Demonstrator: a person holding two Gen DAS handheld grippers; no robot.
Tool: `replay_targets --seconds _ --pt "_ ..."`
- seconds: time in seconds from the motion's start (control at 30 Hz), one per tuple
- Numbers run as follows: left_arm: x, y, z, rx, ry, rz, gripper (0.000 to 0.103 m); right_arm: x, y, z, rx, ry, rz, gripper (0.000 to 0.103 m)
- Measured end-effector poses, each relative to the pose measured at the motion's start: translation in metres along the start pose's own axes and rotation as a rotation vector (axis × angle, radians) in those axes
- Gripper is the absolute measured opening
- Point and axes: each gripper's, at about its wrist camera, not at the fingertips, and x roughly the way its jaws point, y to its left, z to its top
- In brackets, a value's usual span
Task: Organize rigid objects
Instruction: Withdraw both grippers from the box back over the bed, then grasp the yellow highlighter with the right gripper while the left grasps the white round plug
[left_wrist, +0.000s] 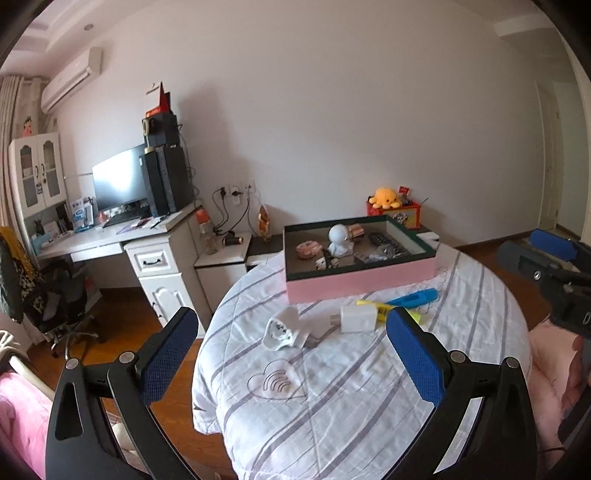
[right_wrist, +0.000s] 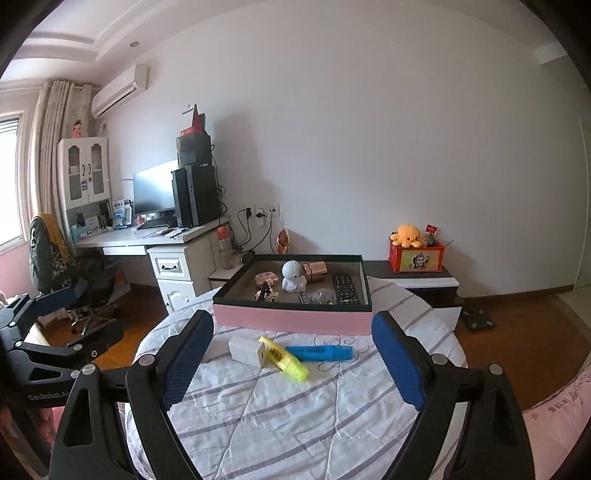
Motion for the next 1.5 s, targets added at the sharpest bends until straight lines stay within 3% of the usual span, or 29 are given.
replay_targets --seconds 0.43,0.8,1.03,1.17,1.2,1.3,1.37,1.43,1.5 --pt "0.039 0.013 -0.024 -0.028 0.112 -0.005 0.103 0.042 -0.009 -0.030 0.023 0.149 -0.013 0.089" --pt "0.094 0.018 -0.045 -0.042 0.232 -0.009 0.103 0.115 -0.017 -0.065 -0.005 0.368 -0.024 0.089" --pt "0.116 0.021 -0.054 -0.028 0.278 -0.006 0.103 0.170 -0.017 -0.069 -0.027 0.512 0.040 0.089" --pt "0.124 0.023 -0.056 -0.028 0.299 0.000 0.103 0.186 -0.012 -0.066 -0.066 0.527 0.053 0.088" --pt "0.126 0.023 -0.056 -0.026 0.303 0.000 0.103 0.190 -0.010 -0.066 -0.078 0.532 0.056 0.084" --pt "0.130 0.021 -0.058 -0.012 0.314 0.000 0.103 0.194 -0.008 -0.068 -0.091 0.552 0.074 0.050" --pt "0.133 0.020 -0.059 -0.005 0.321 0.000 0.103 0.188 -0.009 -0.068 -0.090 0.539 0.083 0.041" --pt "0.136 0.019 -0.060 -0.002 0.327 0.002 0.103 0.179 -0.011 -0.068 -0.081 0.523 0.102 0.023" --pt "0.140 0.018 -0.060 0.000 0.334 0.008 0.103 0.168 -0.012 -0.069 -0.086 0.512 0.097 0.020"
